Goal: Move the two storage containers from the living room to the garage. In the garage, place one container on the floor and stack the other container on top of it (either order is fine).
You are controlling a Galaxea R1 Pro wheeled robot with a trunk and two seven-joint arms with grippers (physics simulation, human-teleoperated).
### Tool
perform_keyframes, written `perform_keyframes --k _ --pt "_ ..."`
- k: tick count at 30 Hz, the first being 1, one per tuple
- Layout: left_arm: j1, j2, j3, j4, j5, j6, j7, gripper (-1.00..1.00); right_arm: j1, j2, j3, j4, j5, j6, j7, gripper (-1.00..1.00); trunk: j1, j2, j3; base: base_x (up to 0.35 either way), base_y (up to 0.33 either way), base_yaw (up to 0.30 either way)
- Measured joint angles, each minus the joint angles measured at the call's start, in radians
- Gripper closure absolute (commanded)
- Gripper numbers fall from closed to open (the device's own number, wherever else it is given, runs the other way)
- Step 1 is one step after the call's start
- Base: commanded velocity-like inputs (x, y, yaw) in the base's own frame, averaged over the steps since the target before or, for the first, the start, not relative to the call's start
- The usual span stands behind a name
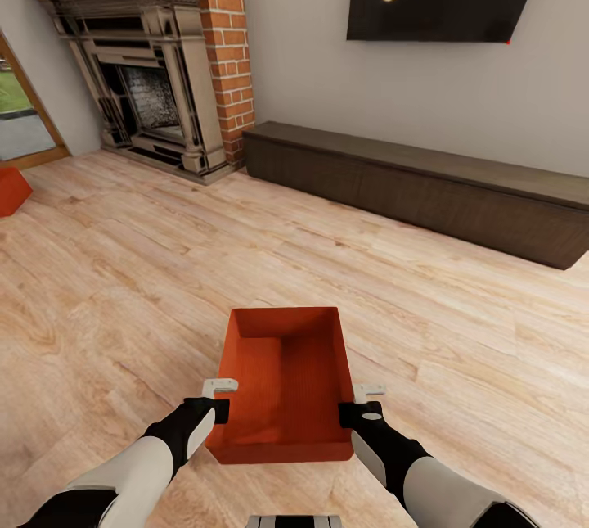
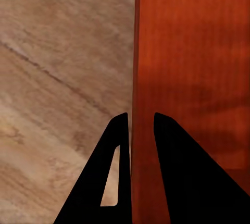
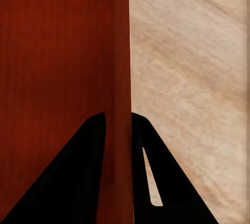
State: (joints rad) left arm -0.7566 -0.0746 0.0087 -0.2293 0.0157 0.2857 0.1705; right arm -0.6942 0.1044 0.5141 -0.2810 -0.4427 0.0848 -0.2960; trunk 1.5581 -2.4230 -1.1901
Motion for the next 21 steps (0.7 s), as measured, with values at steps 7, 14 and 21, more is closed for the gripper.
perform_keyframes --k 7,14,21 --pt "0.000 0.000 0.000 0.000 0.000 0.000 0.000 1.00 0.000 0.000 0.000 0.000 0.000 0.000 0.000 1.00 -0.027 0.049 0.022 0.000 0.000 0.000" --pt "0.000 0.000 -0.001 0.000 -0.001 0.000 0.000 1.00 0.000 0.000 0.000 0.000 0.000 0.000 0.000 1.00 -0.054 0.098 0.044 0.000 0.000 0.000" --pt "0.000 0.000 -0.001 0.000 -0.001 0.000 0.000 1.00 0.000 0.000 0.000 0.000 0.000 0.000 0.000 1.00 -0.081 0.147 0.066 0.000 0.000 0.000"
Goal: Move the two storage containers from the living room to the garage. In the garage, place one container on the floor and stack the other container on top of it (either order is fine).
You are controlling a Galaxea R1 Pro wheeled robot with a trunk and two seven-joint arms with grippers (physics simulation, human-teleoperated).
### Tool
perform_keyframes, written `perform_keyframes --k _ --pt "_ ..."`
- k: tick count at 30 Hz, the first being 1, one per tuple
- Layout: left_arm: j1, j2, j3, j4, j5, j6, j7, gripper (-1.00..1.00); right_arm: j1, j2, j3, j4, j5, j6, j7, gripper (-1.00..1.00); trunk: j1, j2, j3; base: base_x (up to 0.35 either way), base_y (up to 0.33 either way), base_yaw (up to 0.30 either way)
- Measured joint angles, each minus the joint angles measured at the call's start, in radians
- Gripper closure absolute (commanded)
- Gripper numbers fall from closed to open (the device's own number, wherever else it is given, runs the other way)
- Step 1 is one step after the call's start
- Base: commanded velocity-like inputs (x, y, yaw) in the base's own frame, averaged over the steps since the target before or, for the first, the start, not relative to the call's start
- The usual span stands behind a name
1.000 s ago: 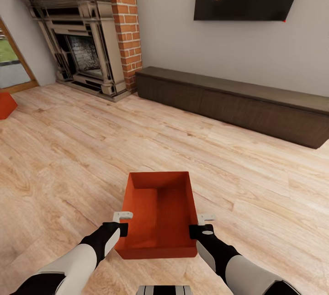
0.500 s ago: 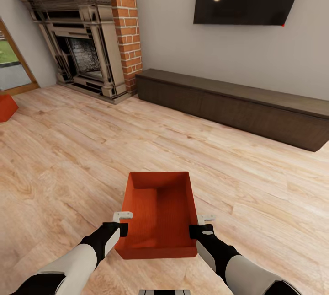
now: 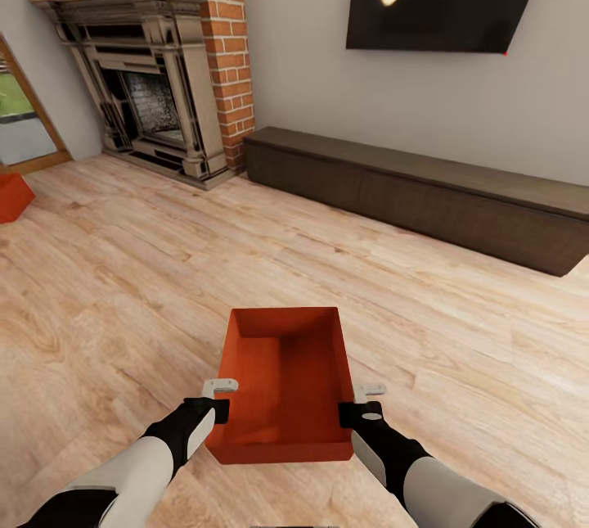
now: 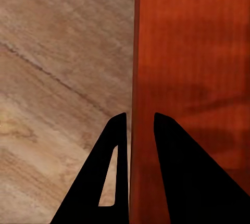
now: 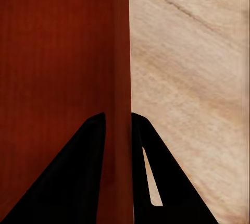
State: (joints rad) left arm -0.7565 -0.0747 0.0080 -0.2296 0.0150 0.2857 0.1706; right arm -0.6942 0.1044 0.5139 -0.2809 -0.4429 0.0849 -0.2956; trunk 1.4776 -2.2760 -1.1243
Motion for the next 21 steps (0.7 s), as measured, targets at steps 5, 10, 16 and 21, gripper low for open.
perform_keyframes --k 5,10,16,21 --pt "0.000 0.000 0.000 0.000 -0.001 0.000 -0.001 1.00 0.000 0.000 0.001 -0.001 -0.001 0.000 -0.001 1.00 -0.019 0.035 0.016 0.000 0.000 0.000" --pt "0.000 -0.001 0.002 -0.001 -0.002 0.000 0.001 1.00 0.000 -0.001 0.000 -0.002 -0.001 0.000 0.001 1.00 -0.038 0.070 0.031 0.000 0.000 0.000" --pt "0.000 -0.003 0.010 -0.001 -0.010 0.001 0.001 1.00 0.000 -0.002 -0.020 0.000 0.020 0.001 0.015 1.00 -0.061 0.112 0.050 0.000 0.000 0.000" --pt "0.000 -0.003 0.013 -0.001 -0.013 0.002 0.000 1.00 0.000 -0.002 -0.021 0.001 0.020 0.000 0.016 1.00 -0.081 0.147 0.066 0.000 0.000 0.000"
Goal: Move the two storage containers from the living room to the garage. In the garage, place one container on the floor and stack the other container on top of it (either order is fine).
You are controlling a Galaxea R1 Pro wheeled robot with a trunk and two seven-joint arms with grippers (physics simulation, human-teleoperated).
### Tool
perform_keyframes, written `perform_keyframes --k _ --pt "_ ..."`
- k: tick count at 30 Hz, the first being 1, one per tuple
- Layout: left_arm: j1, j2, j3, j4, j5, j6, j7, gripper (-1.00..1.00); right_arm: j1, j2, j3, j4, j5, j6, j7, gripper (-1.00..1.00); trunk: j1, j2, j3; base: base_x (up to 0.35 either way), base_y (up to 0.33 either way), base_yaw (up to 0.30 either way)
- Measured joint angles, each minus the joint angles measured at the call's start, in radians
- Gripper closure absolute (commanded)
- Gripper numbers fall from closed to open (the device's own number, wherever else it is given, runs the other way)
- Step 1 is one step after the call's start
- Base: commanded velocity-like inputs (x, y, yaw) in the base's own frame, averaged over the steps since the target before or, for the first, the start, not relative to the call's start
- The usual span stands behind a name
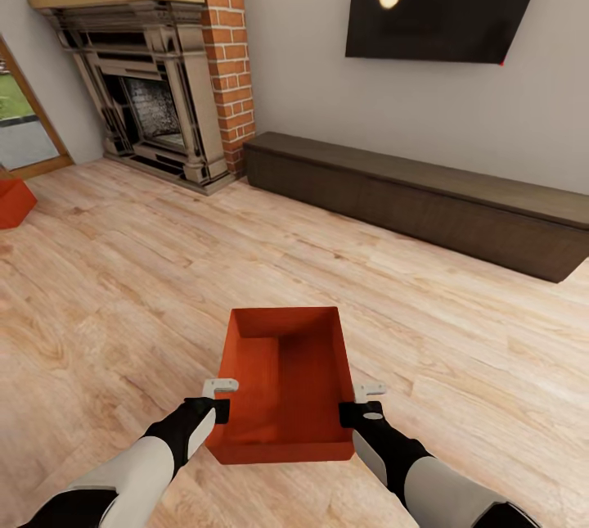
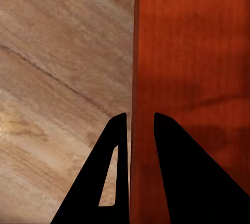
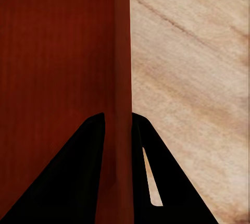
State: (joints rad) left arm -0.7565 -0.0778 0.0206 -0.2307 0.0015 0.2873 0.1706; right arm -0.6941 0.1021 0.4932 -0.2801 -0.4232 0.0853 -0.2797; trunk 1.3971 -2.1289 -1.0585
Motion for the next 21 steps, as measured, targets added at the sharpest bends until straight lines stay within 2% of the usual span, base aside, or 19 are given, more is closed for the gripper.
perform_keyframes --k 21 --pt "0.000 0.000 0.003 0.000 -0.004 0.001 -0.001 1.00 0.000 0.000 0.000 0.000 0.000 0.001 0.000 1.00 -0.081 0.147 0.066 0.000 0.000 0.000"
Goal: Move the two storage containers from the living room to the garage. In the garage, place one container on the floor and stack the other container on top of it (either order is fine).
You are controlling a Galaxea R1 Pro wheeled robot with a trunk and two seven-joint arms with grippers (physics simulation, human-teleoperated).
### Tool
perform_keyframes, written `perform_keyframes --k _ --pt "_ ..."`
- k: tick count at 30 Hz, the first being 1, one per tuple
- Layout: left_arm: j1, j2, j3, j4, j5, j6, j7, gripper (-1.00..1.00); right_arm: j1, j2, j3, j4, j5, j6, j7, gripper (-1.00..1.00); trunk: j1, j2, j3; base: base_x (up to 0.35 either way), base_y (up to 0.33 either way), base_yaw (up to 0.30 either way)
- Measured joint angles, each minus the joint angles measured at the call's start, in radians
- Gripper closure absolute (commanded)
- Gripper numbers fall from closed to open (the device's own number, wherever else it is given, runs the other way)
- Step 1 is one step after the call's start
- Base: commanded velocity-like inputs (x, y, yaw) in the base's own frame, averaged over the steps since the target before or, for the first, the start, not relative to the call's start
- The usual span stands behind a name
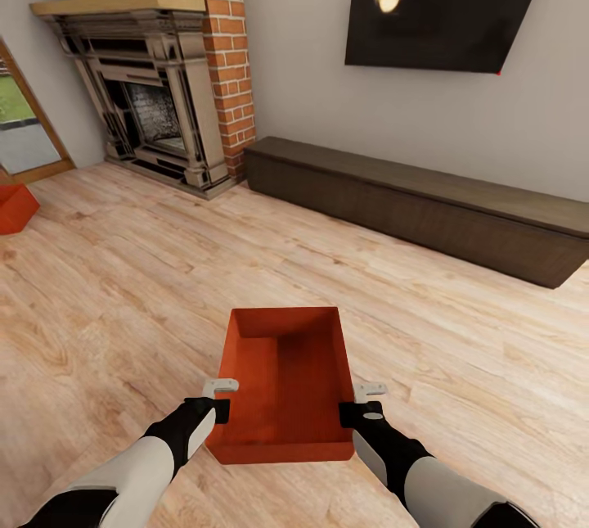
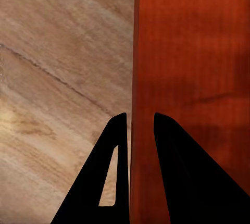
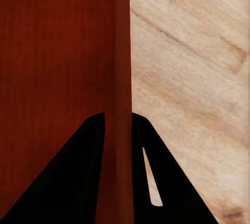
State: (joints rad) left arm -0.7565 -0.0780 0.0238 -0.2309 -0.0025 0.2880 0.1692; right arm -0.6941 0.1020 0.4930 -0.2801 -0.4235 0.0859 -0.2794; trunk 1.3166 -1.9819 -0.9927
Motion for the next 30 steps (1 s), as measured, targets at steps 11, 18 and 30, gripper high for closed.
perform_keyframes --k 11,18,30 --pt "0.000 0.001 -0.002 0.000 0.003 0.001 0.000 1.00 0.000 0.001 0.000 0.000 0.001 0.002 -0.001 1.00 -0.042 0.077 0.034 0.000 0.000 0.000" --pt "0.000 0.002 -0.004 0.000 0.005 0.000 0.000 1.00 0.000 0.002 0.001 0.000 0.000 0.001 -0.003 1.00 -0.069 0.126 0.056 0.000 0.000 0.000" --pt "0.000 0.002 -0.003 0.000 0.005 0.000 0.000 1.00 -0.001 0.002 0.002 0.000 0.000 0.002 -0.003 1.00 -0.115 0.210 0.094 0.000 0.000 0.000"
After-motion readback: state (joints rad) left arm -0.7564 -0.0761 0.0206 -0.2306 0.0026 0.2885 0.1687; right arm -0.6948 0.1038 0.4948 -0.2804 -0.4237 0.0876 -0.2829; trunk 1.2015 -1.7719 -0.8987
